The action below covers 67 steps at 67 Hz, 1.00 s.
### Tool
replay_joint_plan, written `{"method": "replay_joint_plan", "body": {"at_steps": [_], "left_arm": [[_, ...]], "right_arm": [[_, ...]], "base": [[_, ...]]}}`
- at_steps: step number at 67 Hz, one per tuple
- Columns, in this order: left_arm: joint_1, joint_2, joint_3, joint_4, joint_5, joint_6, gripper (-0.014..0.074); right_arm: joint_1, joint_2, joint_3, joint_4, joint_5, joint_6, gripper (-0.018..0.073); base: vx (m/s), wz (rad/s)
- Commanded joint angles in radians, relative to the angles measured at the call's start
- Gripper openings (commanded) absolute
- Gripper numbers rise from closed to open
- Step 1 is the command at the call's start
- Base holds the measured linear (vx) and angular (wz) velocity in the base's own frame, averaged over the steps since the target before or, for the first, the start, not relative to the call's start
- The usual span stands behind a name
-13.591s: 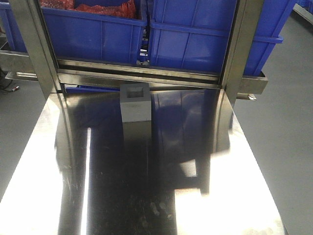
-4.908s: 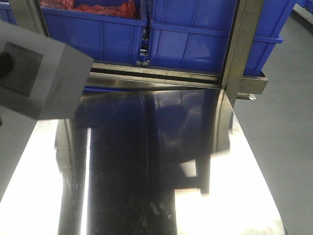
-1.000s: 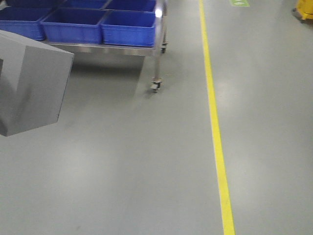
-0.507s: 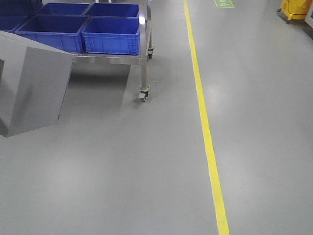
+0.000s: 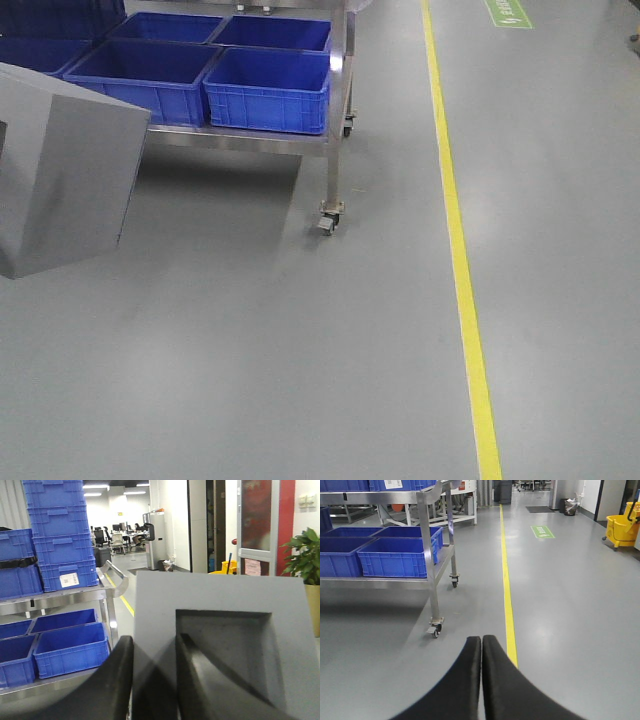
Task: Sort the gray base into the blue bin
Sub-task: 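Turn the base away from the table holding the gray block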
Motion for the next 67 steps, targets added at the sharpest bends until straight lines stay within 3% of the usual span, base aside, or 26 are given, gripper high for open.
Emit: {"method": "replay_joint_plan", "body": {"at_steps": [1, 42, 67], "left_arm": [[-0.005, 0.004, -0.031, -0.009, -0.11, -0.014, -0.0006], [-0.005, 0.004, -0.031, -0.009, -0.11, -0.014, -0.0006], [-0.005, 0.004, -0.031, -0.009, -0.11, -0.014, -0.0006]], "right_arm": [[-0.002, 0.003, 0.001, -0.009, -0.074, -0.013, -0.0005], [-0.002, 0.003, 0.001, -0.009, -0.074, -0.013, -0.0005], [-0.002, 0.003, 0.001, -0.009, -0.074, -0.013, -0.0005]], "base": [[0.38, 0.11], [0.35, 0.1], [0.26, 0.51]]}}
